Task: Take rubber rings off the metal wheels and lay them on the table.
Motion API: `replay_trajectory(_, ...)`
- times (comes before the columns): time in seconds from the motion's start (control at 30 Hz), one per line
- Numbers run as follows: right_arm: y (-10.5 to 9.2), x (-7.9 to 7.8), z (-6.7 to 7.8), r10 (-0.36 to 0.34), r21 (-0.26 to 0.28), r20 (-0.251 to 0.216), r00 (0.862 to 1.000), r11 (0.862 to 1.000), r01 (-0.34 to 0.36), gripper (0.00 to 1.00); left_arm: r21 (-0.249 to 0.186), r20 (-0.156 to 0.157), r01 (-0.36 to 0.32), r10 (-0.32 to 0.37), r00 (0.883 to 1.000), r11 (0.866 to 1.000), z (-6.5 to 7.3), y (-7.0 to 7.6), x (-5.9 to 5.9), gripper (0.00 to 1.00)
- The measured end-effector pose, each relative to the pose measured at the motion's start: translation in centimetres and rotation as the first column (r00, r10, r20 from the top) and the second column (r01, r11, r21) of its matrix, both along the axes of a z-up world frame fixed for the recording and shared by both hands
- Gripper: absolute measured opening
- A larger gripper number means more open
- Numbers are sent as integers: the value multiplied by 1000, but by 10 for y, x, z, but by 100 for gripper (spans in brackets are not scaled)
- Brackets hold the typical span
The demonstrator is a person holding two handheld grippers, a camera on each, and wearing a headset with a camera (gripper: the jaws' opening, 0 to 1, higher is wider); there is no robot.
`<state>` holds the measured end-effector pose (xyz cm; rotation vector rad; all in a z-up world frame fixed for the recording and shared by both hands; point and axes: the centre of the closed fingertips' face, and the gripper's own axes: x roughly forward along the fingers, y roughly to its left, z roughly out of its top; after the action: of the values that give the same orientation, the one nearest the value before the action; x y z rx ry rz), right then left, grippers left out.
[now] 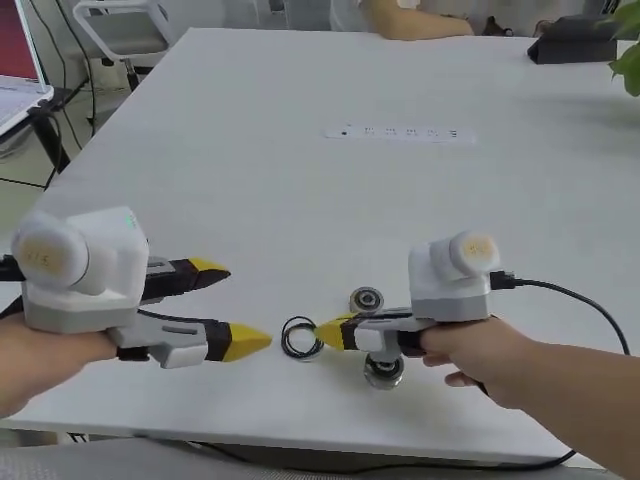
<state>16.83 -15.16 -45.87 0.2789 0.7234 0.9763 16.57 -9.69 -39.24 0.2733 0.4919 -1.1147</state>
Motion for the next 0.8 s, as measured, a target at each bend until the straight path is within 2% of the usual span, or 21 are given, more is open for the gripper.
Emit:
replay_trajectory(0.13,0,-1,0,8,-24,19,1000,1000,-7,0,3,1,0,0,1000,1000,1,0,-2,57)
replay_trajectory(0.5,-1,-8,13,37,-50,76,996,998,-33,12,5,-9,1,-1,1000,1000,3,-1,-8,58)
replay_trajectory(0.8,-4,-14,28,56,-64,124,991,997,-49,23,-28,-15,-27,26,1000,999,14,0,-9,58)
